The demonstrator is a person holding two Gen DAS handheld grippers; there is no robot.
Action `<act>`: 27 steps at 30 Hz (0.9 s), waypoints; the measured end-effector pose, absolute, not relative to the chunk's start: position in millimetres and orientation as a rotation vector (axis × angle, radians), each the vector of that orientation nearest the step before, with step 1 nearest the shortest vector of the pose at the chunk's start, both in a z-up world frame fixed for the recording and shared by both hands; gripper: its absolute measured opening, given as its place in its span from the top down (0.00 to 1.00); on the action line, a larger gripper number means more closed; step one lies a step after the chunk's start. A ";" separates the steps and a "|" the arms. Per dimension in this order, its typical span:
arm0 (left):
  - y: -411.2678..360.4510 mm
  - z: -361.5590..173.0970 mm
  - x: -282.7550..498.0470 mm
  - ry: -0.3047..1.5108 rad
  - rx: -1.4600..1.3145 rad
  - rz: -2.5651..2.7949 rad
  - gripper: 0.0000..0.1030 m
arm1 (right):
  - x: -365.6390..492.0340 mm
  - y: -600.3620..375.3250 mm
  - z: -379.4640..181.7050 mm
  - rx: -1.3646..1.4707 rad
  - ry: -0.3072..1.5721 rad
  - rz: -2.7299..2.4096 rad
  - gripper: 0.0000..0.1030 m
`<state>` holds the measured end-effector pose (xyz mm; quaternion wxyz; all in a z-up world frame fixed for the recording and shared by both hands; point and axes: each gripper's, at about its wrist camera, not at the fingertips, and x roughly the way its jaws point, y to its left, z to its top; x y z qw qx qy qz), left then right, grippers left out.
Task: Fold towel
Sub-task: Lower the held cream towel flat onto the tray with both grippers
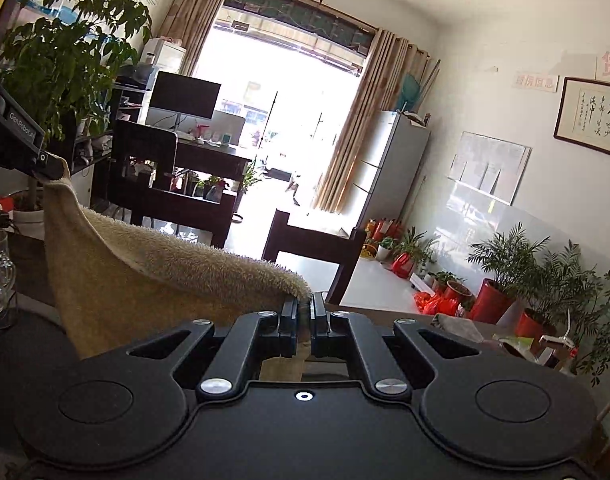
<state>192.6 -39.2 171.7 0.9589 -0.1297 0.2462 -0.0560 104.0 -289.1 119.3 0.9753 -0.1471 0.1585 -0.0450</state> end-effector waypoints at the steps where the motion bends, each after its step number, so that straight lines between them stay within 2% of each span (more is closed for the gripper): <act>1: -41.4 171.5 197.4 0.499 -0.264 -0.110 0.88 | 108.6 -290.8 120.0 -0.297 0.317 -0.095 0.94; 7: -49.4 154.6 209.3 0.510 -0.246 -0.090 0.88 | 126.3 -297.3 108.8 -0.309 0.316 -0.104 0.94; 11: -50.3 122.5 199.8 0.556 -0.229 -0.083 0.88 | 117.0 -297.4 75.8 -0.315 0.369 -0.094 0.94; 18: -44.9 60.8 160.8 0.668 -0.193 -0.080 0.88 | 80.6 -287.0 26.6 -0.291 0.485 -0.067 0.94; 27: -19.4 17.0 94.6 0.731 -0.165 -0.086 0.88 | 15.7 -261.9 0.5 -0.287 0.543 -0.029 0.94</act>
